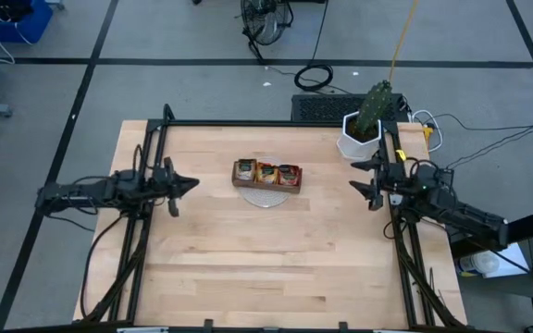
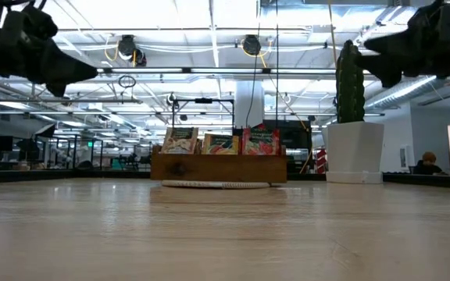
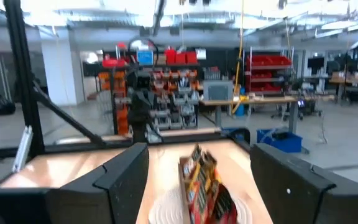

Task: Pick & Place Tea
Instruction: Return to Home Position

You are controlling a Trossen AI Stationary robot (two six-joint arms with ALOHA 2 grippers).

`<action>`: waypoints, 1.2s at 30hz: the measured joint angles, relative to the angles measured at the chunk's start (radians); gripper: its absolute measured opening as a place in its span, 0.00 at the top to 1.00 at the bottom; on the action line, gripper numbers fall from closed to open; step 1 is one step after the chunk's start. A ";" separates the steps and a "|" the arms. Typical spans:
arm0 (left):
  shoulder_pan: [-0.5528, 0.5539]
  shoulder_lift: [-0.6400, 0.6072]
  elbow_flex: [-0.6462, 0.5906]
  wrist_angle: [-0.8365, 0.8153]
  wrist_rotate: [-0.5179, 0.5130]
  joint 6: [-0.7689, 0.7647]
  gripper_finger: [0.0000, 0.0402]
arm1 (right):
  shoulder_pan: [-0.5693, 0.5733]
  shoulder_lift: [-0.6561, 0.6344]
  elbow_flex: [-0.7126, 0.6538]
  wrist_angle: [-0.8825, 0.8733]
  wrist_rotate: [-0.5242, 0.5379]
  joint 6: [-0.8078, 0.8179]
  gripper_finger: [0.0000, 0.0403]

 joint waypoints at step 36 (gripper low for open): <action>-0.001 -0.064 0.000 -0.113 -0.075 -0.111 0.95 | 0.000 0.012 -0.101 0.031 0.345 -0.067 0.35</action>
